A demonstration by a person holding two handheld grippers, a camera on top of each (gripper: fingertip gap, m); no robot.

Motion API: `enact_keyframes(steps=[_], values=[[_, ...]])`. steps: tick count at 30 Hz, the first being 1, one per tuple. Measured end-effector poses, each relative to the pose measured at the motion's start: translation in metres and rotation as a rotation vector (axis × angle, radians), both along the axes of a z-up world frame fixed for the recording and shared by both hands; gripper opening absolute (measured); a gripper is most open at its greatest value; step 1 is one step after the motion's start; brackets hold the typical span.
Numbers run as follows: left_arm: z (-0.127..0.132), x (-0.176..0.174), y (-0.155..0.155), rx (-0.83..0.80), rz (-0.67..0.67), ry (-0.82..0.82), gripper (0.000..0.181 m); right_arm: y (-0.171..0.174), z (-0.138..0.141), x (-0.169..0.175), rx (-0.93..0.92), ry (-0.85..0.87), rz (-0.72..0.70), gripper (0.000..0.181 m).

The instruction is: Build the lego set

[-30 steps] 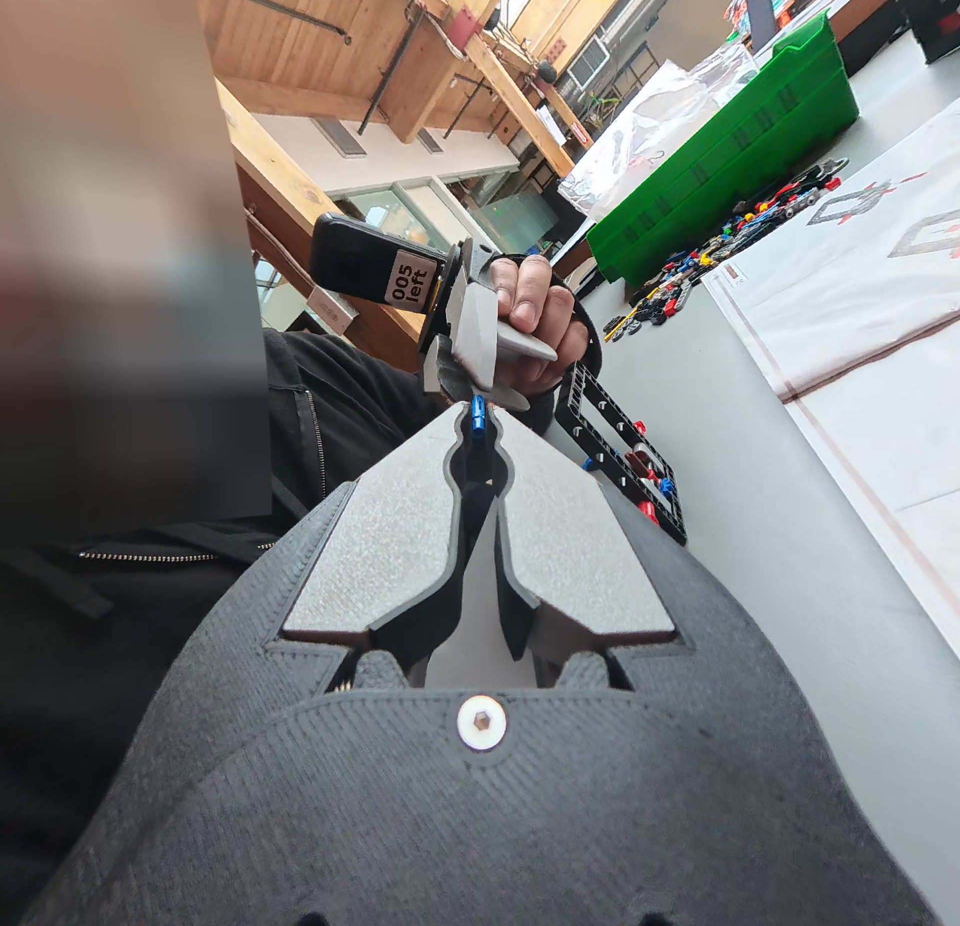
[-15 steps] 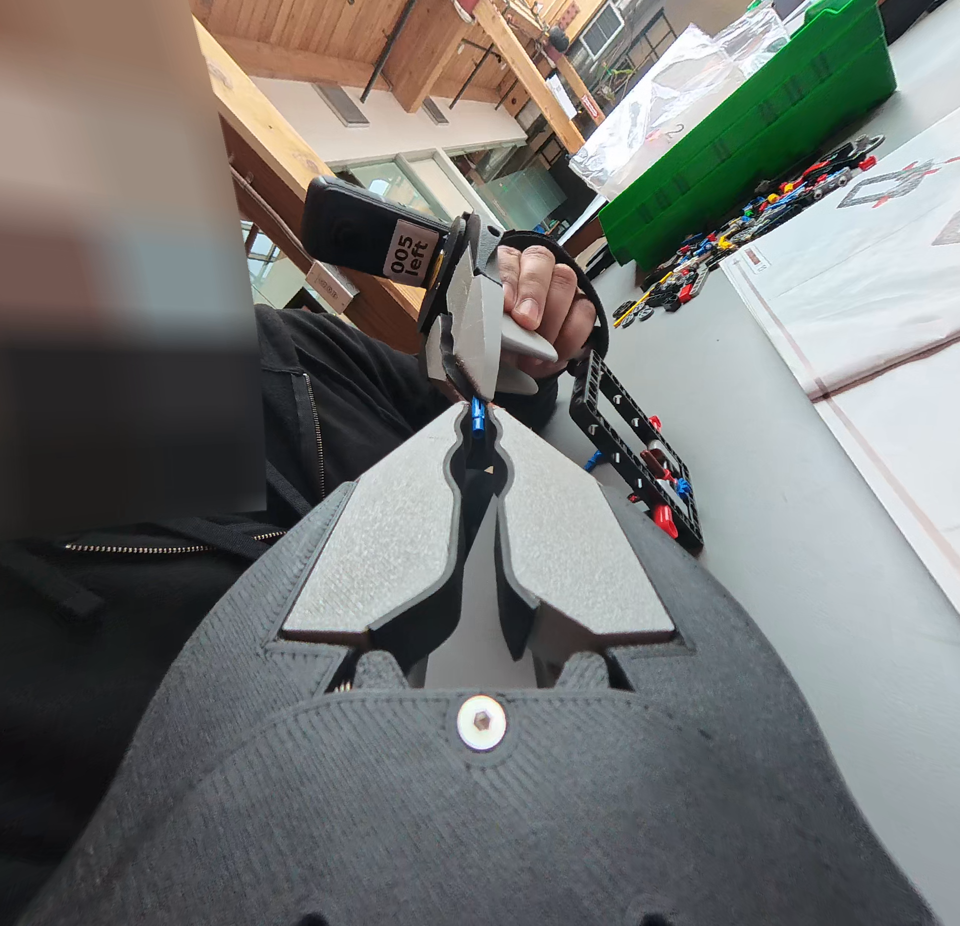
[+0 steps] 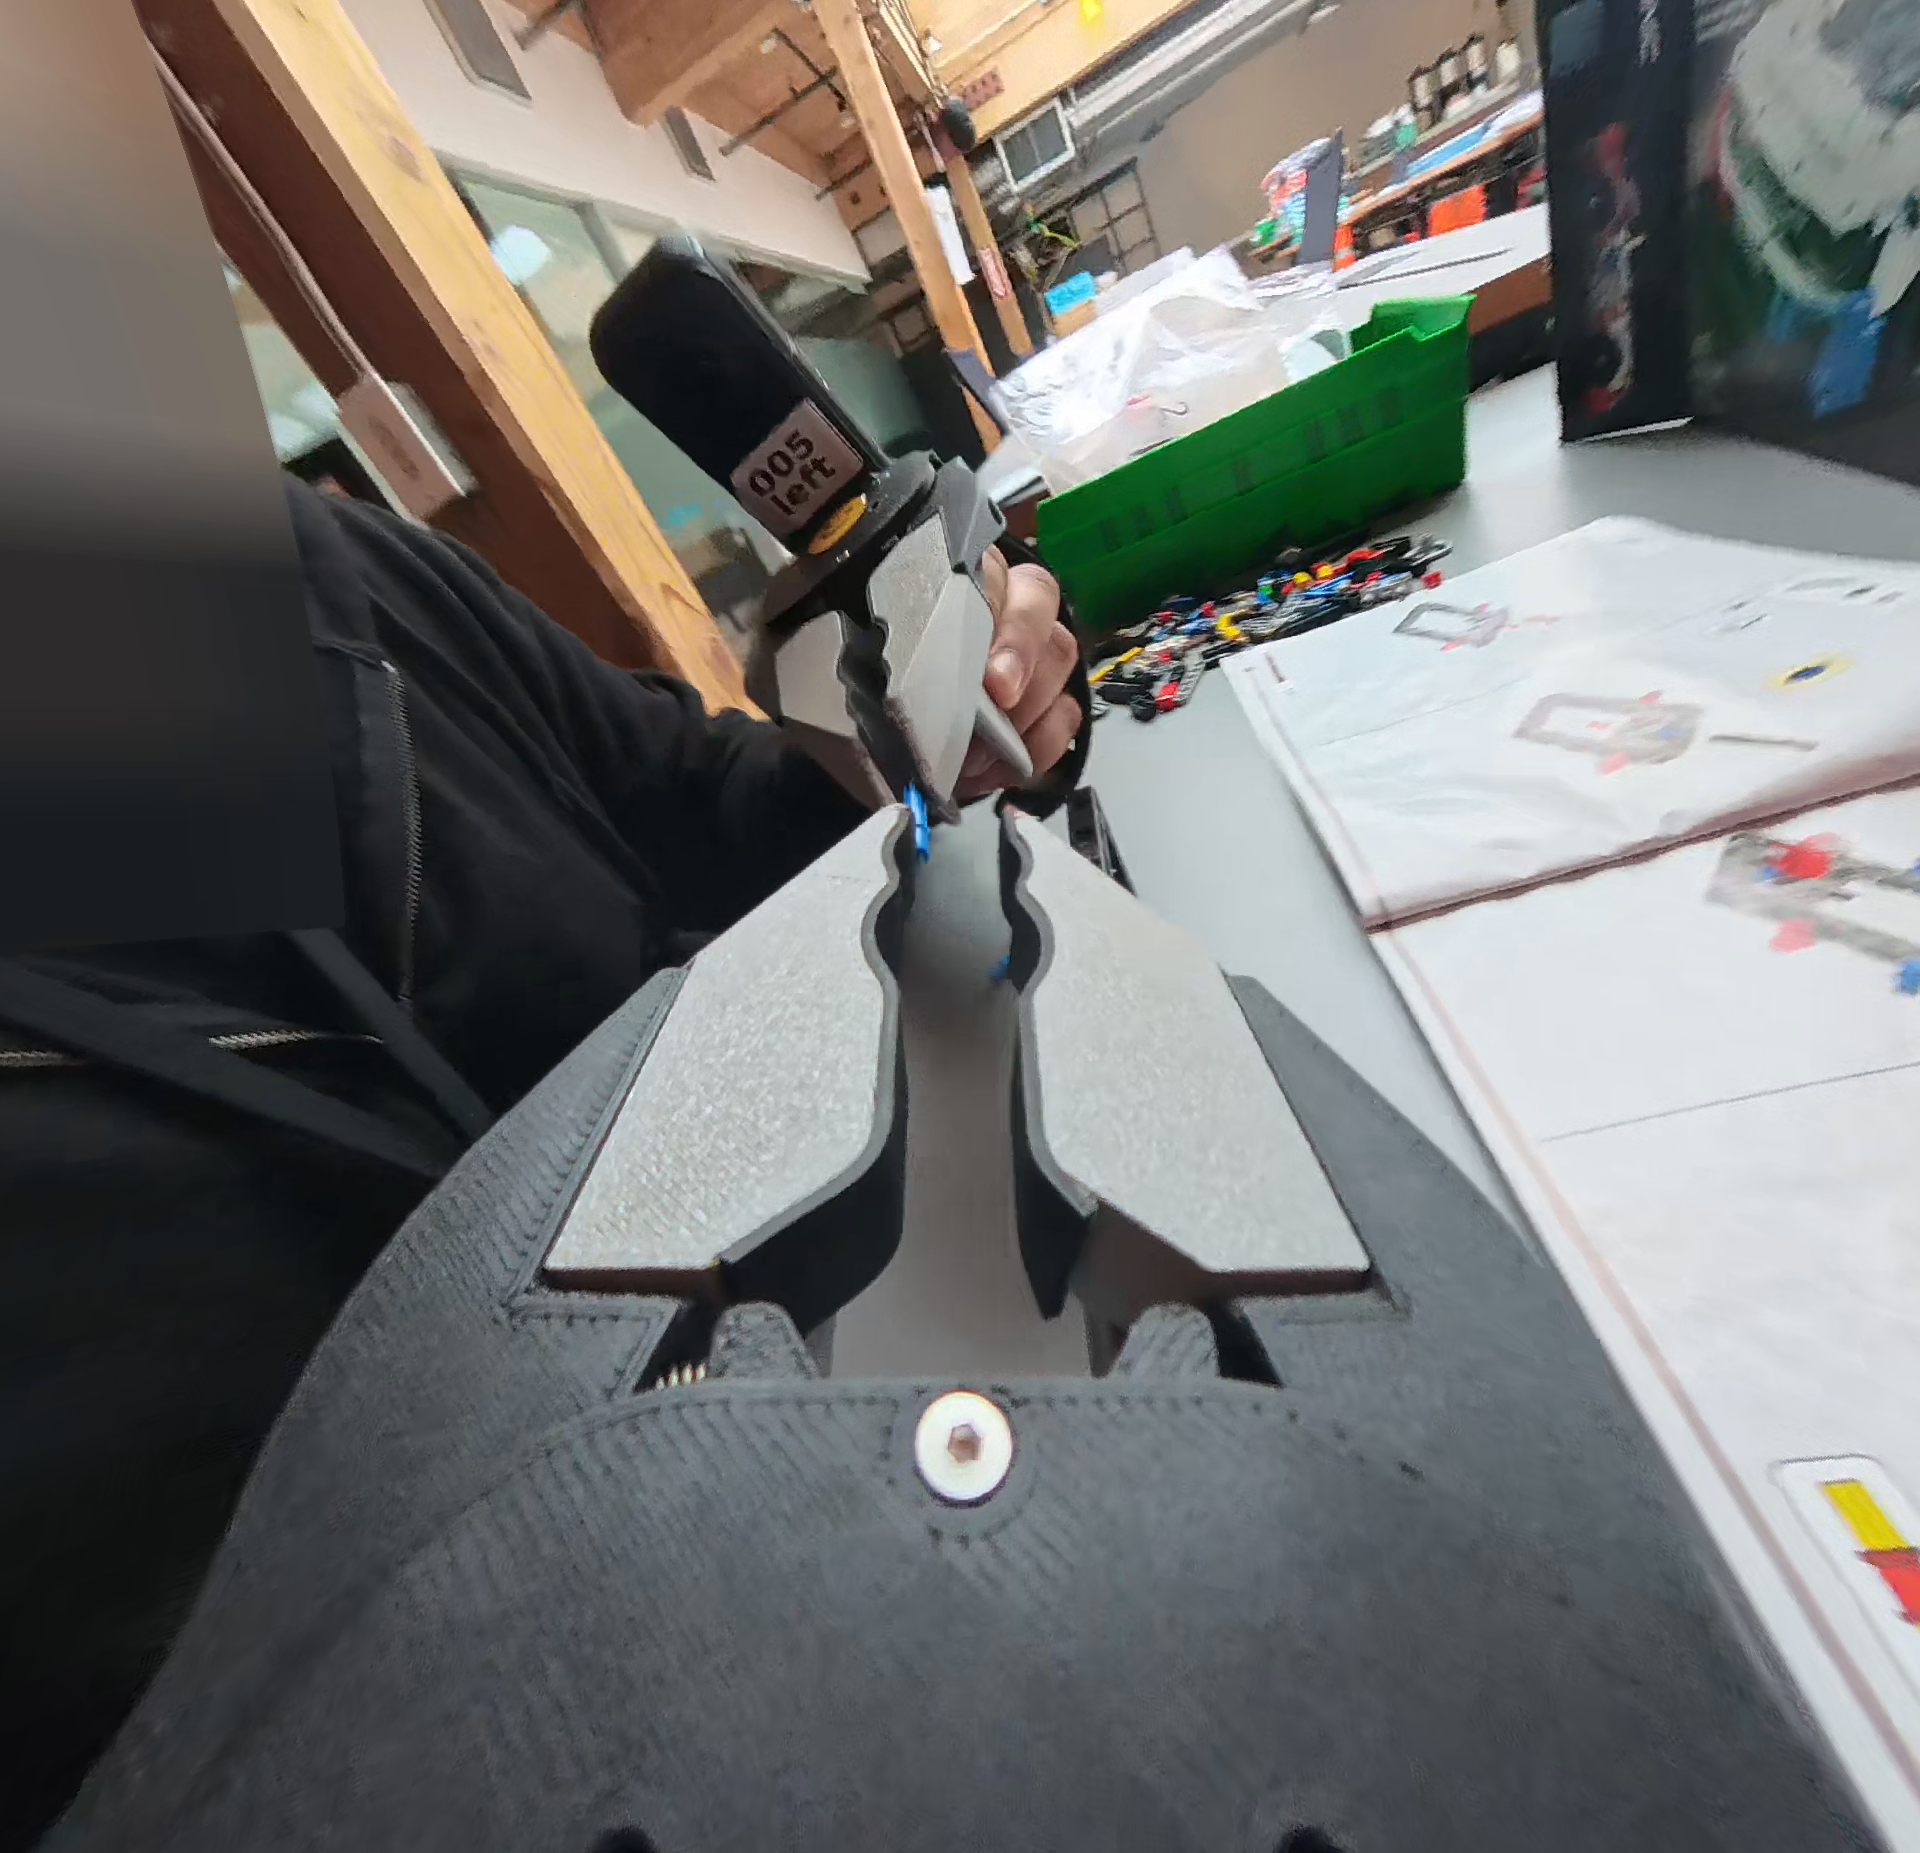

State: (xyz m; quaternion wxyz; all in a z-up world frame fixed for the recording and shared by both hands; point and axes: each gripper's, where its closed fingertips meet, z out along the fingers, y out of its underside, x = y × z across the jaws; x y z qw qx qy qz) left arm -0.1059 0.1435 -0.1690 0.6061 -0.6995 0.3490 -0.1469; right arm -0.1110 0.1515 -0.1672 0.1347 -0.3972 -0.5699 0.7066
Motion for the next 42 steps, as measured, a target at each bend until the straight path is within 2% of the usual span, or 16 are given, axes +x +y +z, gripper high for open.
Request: enact_keyframes(steps=[3, 6, 12, 16, 20, 24, 27, 36, 39, 42], values=[[0.001, -0.004, 0.002, -0.012, 0.007, -0.038, 0.002, -0.006, -0.004, 0.002, 0.197, 0.047, -0.043, 0.010], [0.001, -0.003, 0.001, -0.022, -0.003, -0.056, 0.002, -0.007, -0.005, 0.001, 0.375, 0.107, -0.131, 0.018], [-0.001, 0.001, -0.001, -0.037, -0.028, -0.058, 0.002, -0.010, -0.007, 0.001, 0.498, 0.148, -0.174, 0.002], [-0.003, 0.002, -0.005, -0.087, -0.062, -0.095, 0.002, -0.015, -0.005, 0.002, 0.522, 0.169, -0.165, 0.002], [-0.005, 0.000, -0.003, -0.073, -0.031, -0.057, 0.002, -0.013, -0.007, 0.001, 0.516, 0.153, -0.167, 0.002], [0.001, 0.001, -0.003, -0.110, -0.068, -0.156, 0.002, -0.013, -0.003, 0.002, 0.445, 0.158, -0.147, 0.001], [-0.005, 0.000, -0.003, -0.084, -0.035, -0.076, 0.002, -0.013, -0.004, 0.001, 0.462, 0.160, -0.156, 0.002], [0.003, 0.004, -0.005, -0.037, -0.069, -0.101, 0.002, -0.015, 0.003, 0.005, 0.420, 0.186, -0.132, 0.001], [0.000, 0.002, -0.006, -0.022, -0.045, -0.041, 0.002, -0.016, 0.001, 0.004, 0.424, 0.178, -0.130, 0.002], [0.002, 0.003, -0.004, -0.066, -0.072, -0.129, 0.002, -0.014, 0.002, 0.004, 0.411, 0.173, -0.135, 0.001]])
